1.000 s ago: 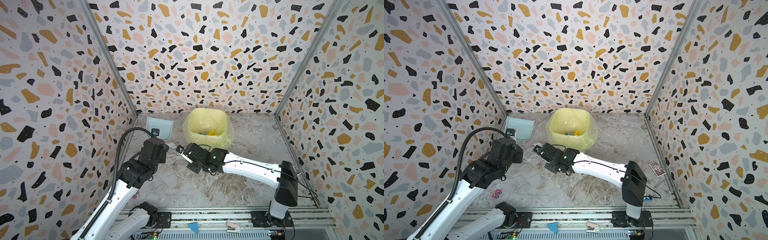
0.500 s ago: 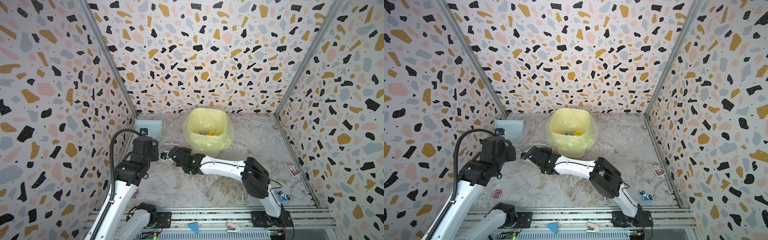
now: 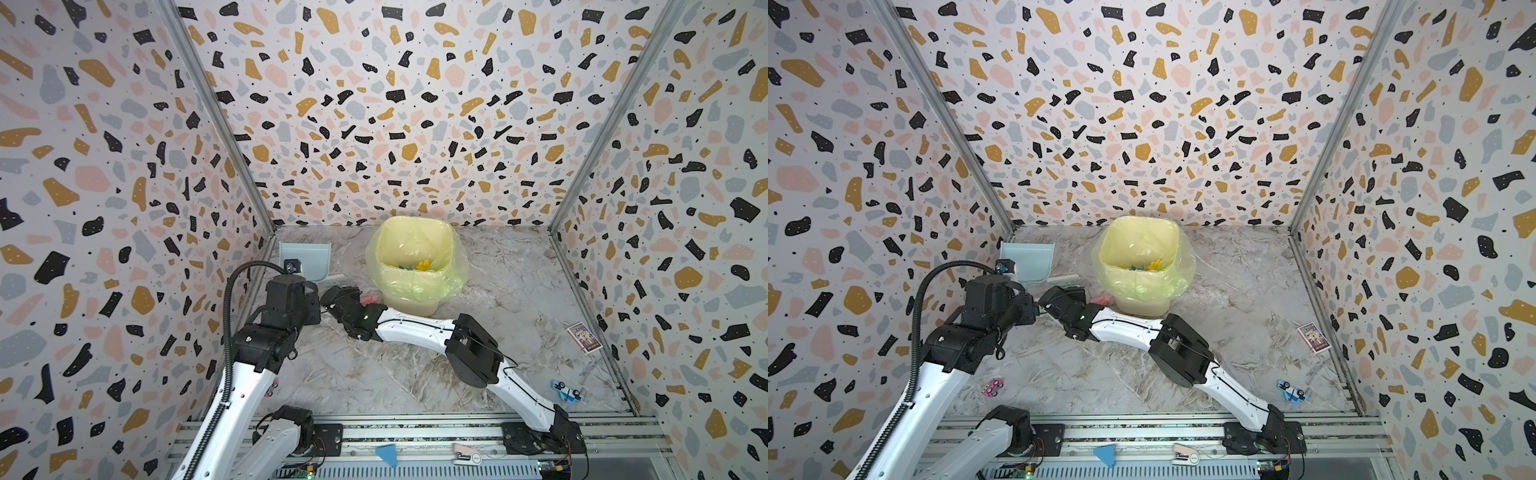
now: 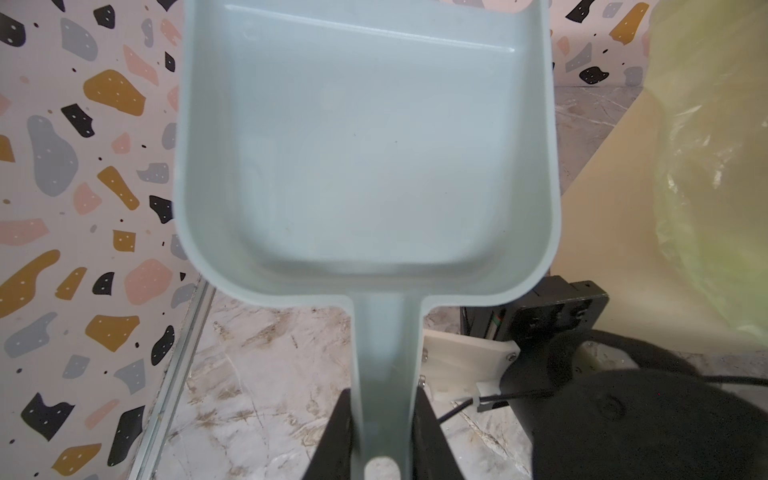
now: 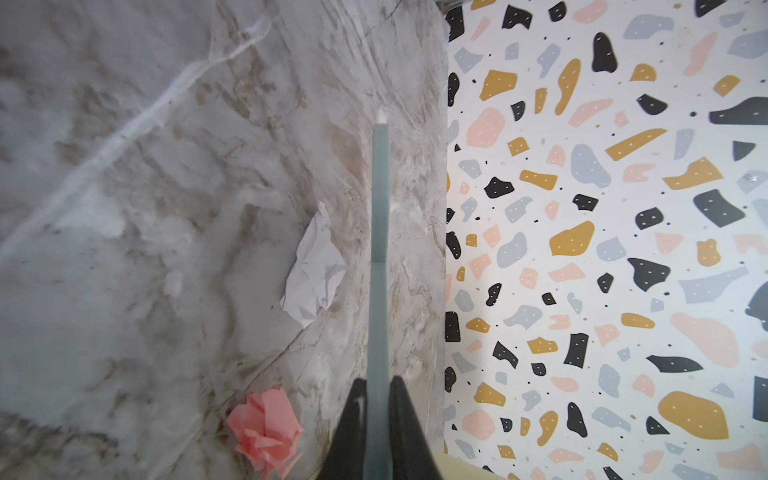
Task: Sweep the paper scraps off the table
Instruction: 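Lower the empty dustpan beside the bin while the right gripper brings the brush over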
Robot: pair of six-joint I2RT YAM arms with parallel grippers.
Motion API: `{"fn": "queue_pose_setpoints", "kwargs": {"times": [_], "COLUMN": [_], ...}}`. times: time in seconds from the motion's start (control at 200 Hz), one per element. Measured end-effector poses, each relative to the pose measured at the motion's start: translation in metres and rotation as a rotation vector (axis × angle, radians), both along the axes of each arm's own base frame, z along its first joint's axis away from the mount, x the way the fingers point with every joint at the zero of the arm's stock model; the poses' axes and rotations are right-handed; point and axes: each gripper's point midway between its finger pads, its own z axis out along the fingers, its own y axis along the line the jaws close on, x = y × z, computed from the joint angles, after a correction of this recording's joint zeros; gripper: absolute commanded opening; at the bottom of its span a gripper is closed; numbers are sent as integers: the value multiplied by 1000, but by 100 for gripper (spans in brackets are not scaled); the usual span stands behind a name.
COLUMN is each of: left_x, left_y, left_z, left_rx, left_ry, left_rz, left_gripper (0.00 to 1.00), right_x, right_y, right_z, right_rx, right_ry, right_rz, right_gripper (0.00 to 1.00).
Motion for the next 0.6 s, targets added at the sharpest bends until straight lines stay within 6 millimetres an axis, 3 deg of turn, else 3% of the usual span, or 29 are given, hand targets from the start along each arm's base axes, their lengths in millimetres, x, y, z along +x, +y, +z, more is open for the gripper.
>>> {"fn": "queue_pose_setpoints", "kwargs": {"times": [0.27, 0.436, 0.601], "left_x": [1, 1, 2], "left_y": [-3, -5, -7], "left_z": [1, 0, 1], "left_rx": [-11, -19, -26], "left_ry": [-4, -3, -5], "left_rz": [-13, -24, -32], "left_gripper": [0, 0, 0], "right_x": [-15, -47, -99], "right_y": [-26, -43, -50], "right_z": [-32, -14, 7], "right_rx": [-124, -145, -147], "right_ry": [75, 126, 195], "right_rz": [-1, -4, 23], "right_gripper": [0, 0, 0]}}
